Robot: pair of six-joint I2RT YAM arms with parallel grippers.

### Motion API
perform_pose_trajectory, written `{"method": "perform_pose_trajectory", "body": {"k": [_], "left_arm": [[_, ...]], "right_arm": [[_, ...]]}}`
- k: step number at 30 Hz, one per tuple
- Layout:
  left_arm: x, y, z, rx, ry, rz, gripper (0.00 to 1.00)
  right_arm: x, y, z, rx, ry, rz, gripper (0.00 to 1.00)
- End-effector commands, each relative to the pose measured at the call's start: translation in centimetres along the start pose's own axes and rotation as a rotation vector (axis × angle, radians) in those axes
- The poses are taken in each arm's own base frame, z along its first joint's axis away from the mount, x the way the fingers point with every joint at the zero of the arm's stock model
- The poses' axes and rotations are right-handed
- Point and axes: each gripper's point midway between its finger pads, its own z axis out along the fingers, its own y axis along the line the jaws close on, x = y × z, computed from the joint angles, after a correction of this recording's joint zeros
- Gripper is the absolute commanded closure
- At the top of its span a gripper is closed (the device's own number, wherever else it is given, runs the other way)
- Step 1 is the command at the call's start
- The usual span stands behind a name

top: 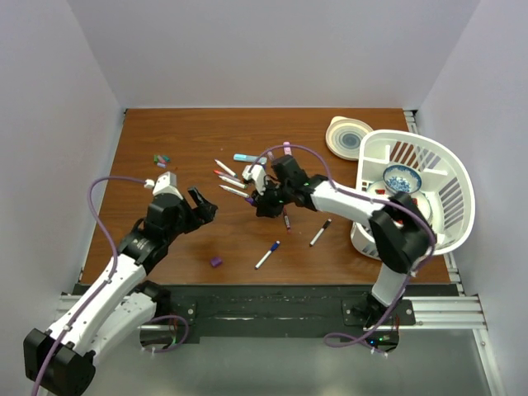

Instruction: Open the pen caps

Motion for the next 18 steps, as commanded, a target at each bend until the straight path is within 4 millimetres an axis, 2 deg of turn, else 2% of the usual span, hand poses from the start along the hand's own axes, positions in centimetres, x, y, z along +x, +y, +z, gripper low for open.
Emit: {"method": "perform_pose_trajectory", "body": {"k": [1,2,6,7,8,9,10,11,13,15,16,18], "left_arm": [[1.4,3.3,-0.5,-0.157,0.030,-0.082,0.15],[1.8,3.7,-0.5,-0.172,0.041,-0.083,0.15],[2.2,4.4,-1.4,-0.182,0.035,-0.101,0.15],[2.0,4.4,-1.6,-0.180,0.025,-0.110,0.15],[1.7,4.3,-1.8,-0.173,0.010,-0.109,0.15],[1.4,4.2,-2.2,-0.164,-0.005,-0.112,0.15],[1.1,4.1,-2.4,-0.161,-0.018,-0.113,0.15],[0.8,4.2,-2.6,-0.162,-0.032,-0.115,0.15],[0.5,4.2,-3.1,-0.158,-0.048,-0.114,0.15],[0.4,4.5,-3.4,-0.166,-0.057,-0.113,0.15],[0.4,4.5,-3.5,-0.167,-0.059,-0.118,0.15],[0.5,4.5,-3.5,-0.164,-0.055,-0.118,0.14]], "right_arm": [[-1.8,-0.7,3.1,0.058,0.076,0.074,1.00],[-1.4,-0.1,3.8,0.049,0.114,0.070,1.00],[-1.8,-1.4,6.2,0.099,0.177,0.043,0.96],[-3.3,-1.9,6.6,0.106,0.158,0.031,0.93],[-1.9,-2.1,7.5,0.097,0.212,0.045,0.91],[-1.9,-2.2,8.1,0.094,0.222,0.044,0.87],[-3.0,-2.8,8.2,0.113,0.208,0.037,0.85],[-2.2,-2.9,9.0,0.115,0.233,0.039,0.83],[-3.0,-3.5,9.3,0.141,0.224,0.027,0.78],[-2.6,-4.0,9.9,0.160,0.241,0.028,0.76],[-3.1,-4.2,10.0,0.170,0.231,0.024,0.73],[-3.0,-5.0,10.1,0.206,0.239,0.022,0.71]]}}
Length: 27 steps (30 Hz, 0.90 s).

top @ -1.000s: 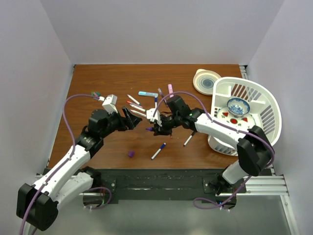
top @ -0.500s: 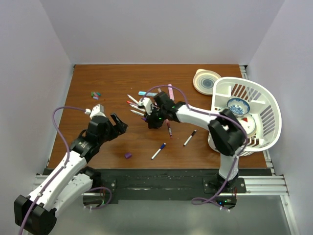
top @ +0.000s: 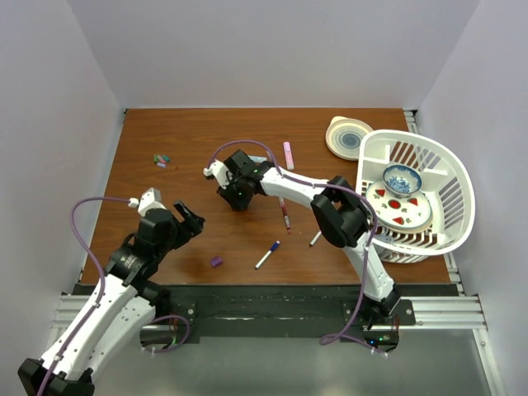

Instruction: Open the pen caps

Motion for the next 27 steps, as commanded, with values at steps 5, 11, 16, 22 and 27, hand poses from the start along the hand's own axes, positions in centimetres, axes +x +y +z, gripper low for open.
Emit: {"method": "perform_pose_trajectory", "body": {"k": [5,11,16,22,27], "left_arm": [[0.2,0.2,0.1,-0.029,0.024,-0.008,0.14],[3.3,0.0,0.6,-0.015,0.187,0.044,0.19],[5.6,0.7,0.7,-0.040,0.339,0.141,0.24],[8.0,0.7,0.2,-0.084,0.446,0.271,0.23],[9.8,0.7,0.5,-0.152,0.511,0.403,0.24]], "right_arm": [[-1.6,-2.6,-0.6,0.130,-0.003,0.002,0.61],[-3.7,-3.9,-3.4,0.209,-0.060,-0.017,0.62],[-5.5,-3.8,-7.6,0.201,-0.141,-0.015,0.60],[-5.3,0.6,-13.3,-0.017,-0.221,-0.075,0.40],[-3.9,2.5,-15.1,-0.112,-0.277,-0.084,0.40]]}}
